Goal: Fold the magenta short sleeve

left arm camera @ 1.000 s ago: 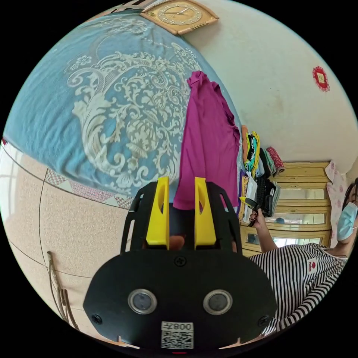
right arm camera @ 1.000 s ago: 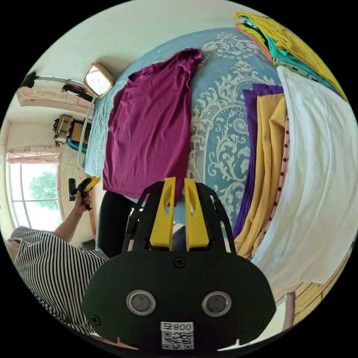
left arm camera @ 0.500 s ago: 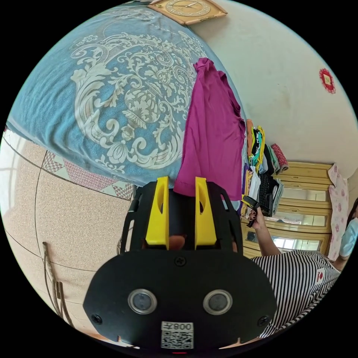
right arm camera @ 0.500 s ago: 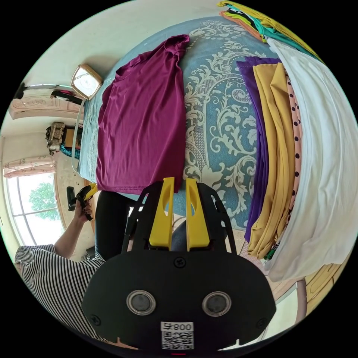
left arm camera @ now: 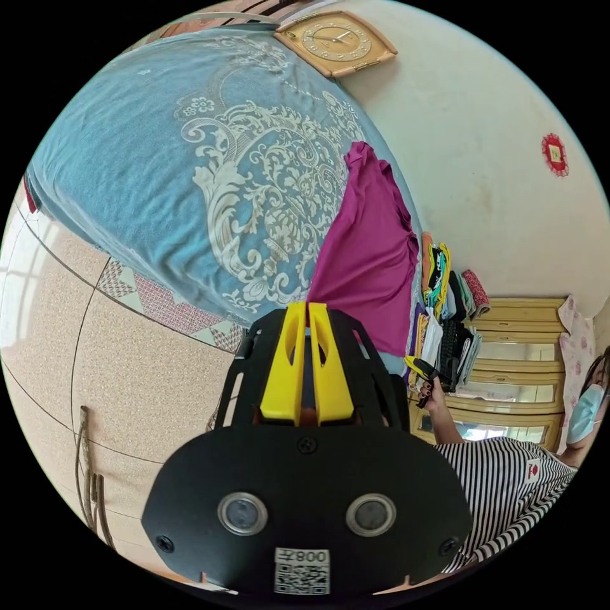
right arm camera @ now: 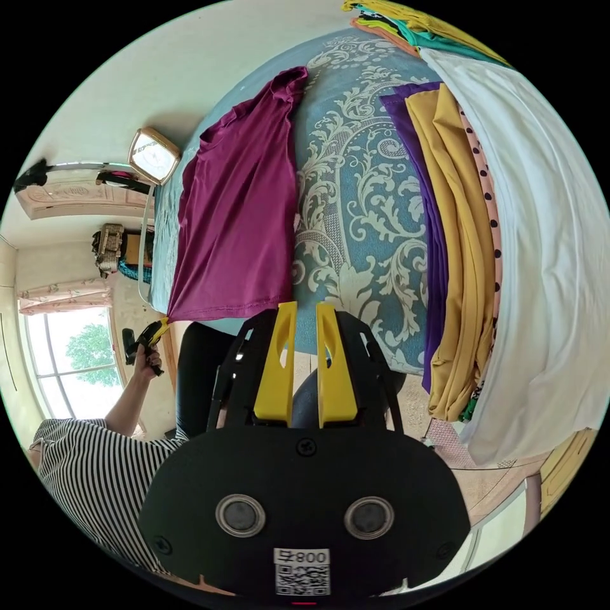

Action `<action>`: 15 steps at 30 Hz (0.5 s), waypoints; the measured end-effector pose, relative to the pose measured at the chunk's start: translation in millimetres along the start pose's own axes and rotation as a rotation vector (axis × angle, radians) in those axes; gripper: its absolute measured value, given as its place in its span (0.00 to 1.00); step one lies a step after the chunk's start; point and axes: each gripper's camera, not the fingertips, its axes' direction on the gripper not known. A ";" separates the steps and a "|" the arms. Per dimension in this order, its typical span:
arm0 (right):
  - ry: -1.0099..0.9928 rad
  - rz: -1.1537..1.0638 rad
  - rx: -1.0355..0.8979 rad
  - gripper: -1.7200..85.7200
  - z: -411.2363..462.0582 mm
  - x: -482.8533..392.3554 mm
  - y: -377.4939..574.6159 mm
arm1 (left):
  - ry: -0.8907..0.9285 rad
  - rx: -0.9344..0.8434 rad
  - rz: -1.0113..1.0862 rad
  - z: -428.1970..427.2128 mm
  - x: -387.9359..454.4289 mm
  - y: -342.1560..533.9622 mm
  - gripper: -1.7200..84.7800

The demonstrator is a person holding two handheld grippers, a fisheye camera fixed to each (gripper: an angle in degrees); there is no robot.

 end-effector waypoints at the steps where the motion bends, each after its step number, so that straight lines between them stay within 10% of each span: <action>1: 0.000 -0.002 -0.001 0.09 0.5 -0.5 0.4 | 0.012 -0.004 -0.002 -1.3 -1.2 -0.9 0.03; 15: 0.076 -0.083 0.005 0.10 10.9 -24.3 2.2 | -0.057 0.070 -0.026 -52.9 -9.8 4.0 0.02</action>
